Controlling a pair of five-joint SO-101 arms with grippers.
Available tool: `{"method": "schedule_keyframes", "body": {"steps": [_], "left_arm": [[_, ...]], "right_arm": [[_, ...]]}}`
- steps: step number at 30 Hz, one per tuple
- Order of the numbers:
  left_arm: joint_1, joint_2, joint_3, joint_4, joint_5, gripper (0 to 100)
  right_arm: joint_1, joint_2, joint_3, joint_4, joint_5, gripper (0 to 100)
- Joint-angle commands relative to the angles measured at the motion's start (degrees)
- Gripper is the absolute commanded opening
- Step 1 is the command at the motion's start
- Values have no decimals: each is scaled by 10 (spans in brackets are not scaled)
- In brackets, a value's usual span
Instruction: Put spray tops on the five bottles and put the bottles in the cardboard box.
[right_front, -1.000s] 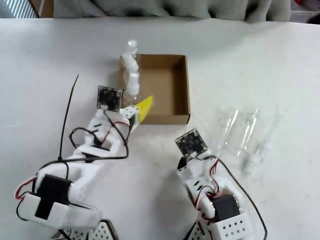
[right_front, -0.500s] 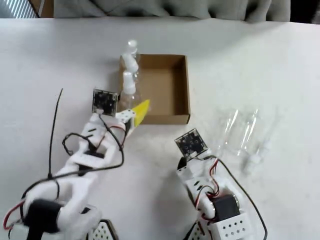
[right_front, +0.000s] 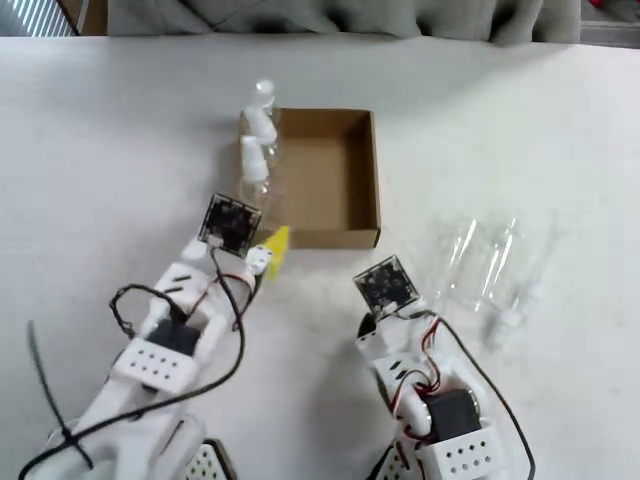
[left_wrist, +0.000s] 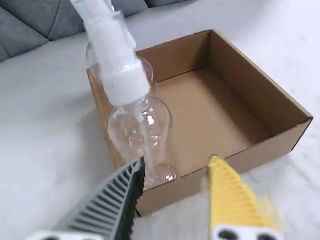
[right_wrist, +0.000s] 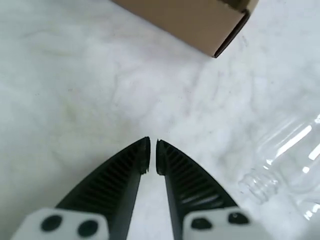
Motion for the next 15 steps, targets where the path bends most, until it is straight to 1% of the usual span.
{"method": "schedule_keyframes", "body": {"steps": [1,3,6,8,12,15], "left_arm": [[7,-67,-19,30,-6,24],[7,-88,-20,60,-6,57],[8,-113,-19,105,-6,37],[7,-125,-18,150,-7,20],[4,-144,-14,236,-7,24],[4,-167,25,231,-4,24]], "right_arm": [[7,-5,5,0,6,17],[8,-5,5,-1,6,17],[19,-6,5,-3,6,17],[31,-6,5,-17,6,16],[39,-6,5,-18,6,18],[32,-6,5,-22,6,18]]}}
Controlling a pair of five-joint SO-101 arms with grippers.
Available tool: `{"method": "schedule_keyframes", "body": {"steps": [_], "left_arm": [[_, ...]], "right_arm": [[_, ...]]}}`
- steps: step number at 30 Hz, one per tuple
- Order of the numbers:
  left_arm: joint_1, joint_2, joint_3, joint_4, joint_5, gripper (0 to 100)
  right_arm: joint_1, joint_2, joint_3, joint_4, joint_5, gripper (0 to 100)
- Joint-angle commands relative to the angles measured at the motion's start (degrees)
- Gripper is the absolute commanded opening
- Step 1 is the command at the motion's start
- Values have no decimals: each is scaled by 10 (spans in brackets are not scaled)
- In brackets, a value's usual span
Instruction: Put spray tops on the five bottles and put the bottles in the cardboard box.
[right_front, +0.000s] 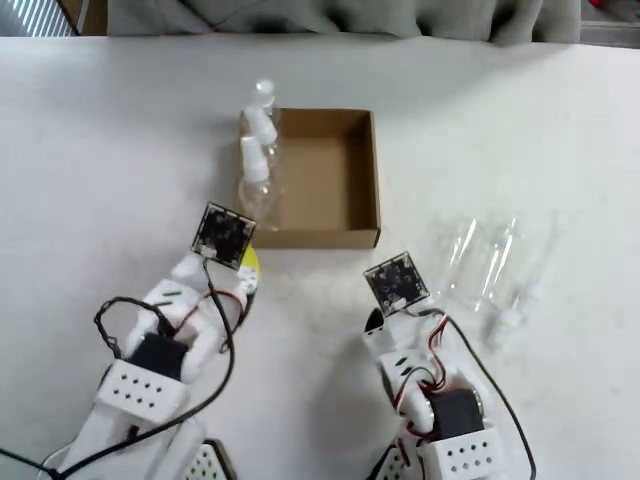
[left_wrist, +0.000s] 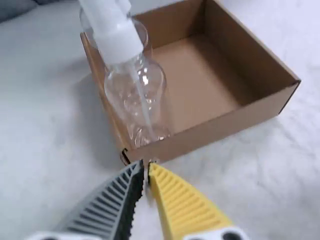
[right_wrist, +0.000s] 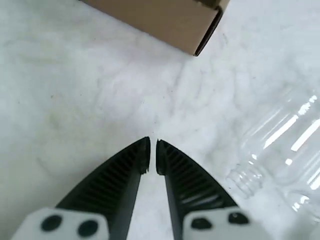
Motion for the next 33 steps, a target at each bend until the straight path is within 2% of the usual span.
{"method": "schedule_keyframes", "body": {"steps": [1,6,8,12,15,21,28,33], "left_arm": [[3,-42,34,-6,-2,24],[3,-125,149,-29,-4,27],[1,-159,155,3,-4,25],[-20,-204,156,65,-6,27],[-23,-218,156,70,-6,27],[-22,-218,156,90,-6,27],[-22,-218,156,90,-6,27],[-22,-218,156,91,-6,27]], "right_arm": [[2,-6,4,-16,6,18],[42,-6,-1,-42,26,18],[80,-6,-8,-55,51,16],[149,-4,-45,-60,50,16],[228,-1,-74,-62,55,16],[392,0,-135,-63,122,16],[481,36,-143,-64,150,15],[484,186,-194,-65,160,15]]}}
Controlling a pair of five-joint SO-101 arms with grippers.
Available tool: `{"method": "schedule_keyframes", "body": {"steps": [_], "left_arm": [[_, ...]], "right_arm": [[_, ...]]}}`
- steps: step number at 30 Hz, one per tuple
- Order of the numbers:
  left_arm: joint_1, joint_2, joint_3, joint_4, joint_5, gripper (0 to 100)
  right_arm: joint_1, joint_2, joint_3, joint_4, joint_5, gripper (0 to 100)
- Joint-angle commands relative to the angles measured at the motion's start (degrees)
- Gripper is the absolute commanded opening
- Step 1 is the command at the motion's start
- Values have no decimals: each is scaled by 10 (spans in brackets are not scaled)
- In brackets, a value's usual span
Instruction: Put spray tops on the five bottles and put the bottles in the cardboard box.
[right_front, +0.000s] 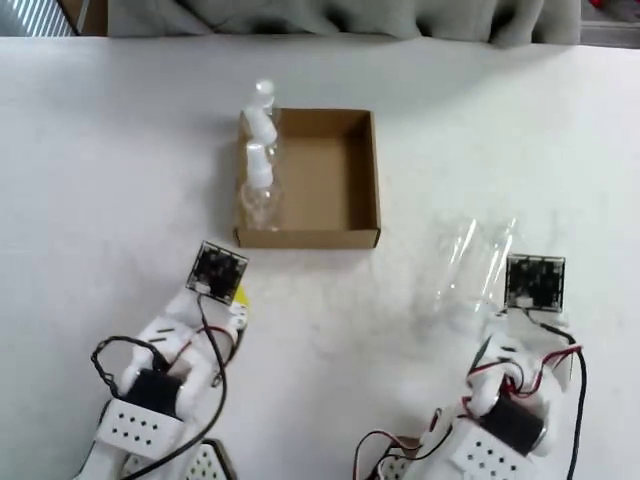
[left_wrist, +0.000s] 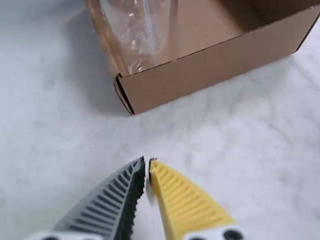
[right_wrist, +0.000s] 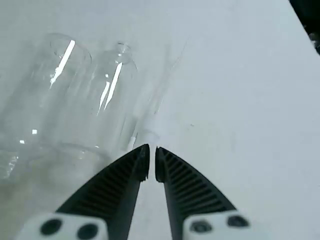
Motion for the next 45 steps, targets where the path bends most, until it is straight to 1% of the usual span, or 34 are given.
{"method": "schedule_keyframes", "body": {"steps": [1,5,8,11,16,21,23,27,31,34,39,42,45], "left_arm": [[-4,-9,-3,4,-6,27],[-4,-9,-3,4,-6,27],[-4,-9,-3,4,-6,27],[-4,-9,-3,4,-6,27],[-4,-9,-3,4,-6,27],[-4,-9,-3,4,-6,27],[-4,-9,-3,4,-6,27],[-4,-9,-3,4,-6,27],[-4,-9,-3,4,-6,27],[-4,-9,-3,4,-6,27],[-4,-9,-3,4,-6,27],[-4,-9,-3,4,-6,27],[-4,-9,-3,4,-6,27]], "right_arm": [[8,137,-84,-15,6,15],[7,320,-174,-15,4,18],[-12,442,-217,-15,5,19],[-15,550,-258,-15,4,19],[-17,686,-309,-63,5,19],[-17,770,-340,-105,4,19],[-17,791,-352,-106,4,41],[-17,811,-359,-102,4,131],[-17,809,-359,-100,-5,117],[-17,806,-359,-95,-48,107],[-28,772,-370,-31,-108,132],[-31,738,-385,15,-149,131],[-31,703,-387,39,-198,131]]}}
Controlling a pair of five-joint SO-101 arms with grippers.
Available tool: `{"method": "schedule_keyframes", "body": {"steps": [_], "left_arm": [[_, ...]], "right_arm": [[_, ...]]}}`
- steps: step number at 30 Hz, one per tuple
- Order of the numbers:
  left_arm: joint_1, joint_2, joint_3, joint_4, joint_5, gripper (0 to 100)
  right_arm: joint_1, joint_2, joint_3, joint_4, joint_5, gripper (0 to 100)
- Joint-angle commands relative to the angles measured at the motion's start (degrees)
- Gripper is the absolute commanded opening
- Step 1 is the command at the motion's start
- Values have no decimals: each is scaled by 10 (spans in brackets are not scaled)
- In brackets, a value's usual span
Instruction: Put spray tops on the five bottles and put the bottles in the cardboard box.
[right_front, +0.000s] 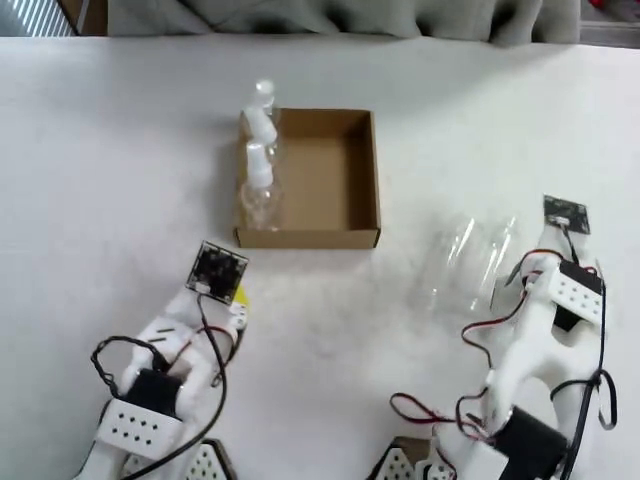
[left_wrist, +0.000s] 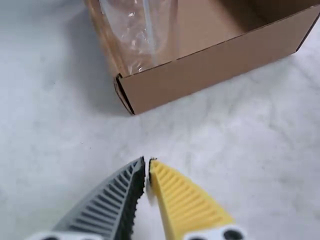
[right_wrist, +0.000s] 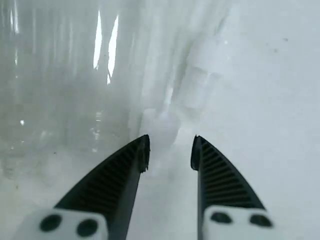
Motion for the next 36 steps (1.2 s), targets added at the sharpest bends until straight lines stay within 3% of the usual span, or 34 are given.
{"method": "schedule_keyframes", "body": {"steps": [1,9,14,19,24,26,36], "left_arm": [[-4,-9,-3,4,-6,27],[-4,-9,-3,4,-6,27],[-4,-9,-3,4,-6,27],[-4,-9,-3,4,-6,27],[-4,-9,-3,4,-6,27],[-4,-9,-3,4,-6,27],[-5,-9,-3,4,-6,27]], "right_arm": [[-11,-49,-23,28,-61,131],[-22,4,-21,-28,-133,131],[-25,95,-26,-89,-133,131],[-32,142,-55,-75,-130,129],[-32,153,-61,-74,-130,7],[-30,148,-61,-68,-129,29],[18,24,-225,169,-28,17]]}}
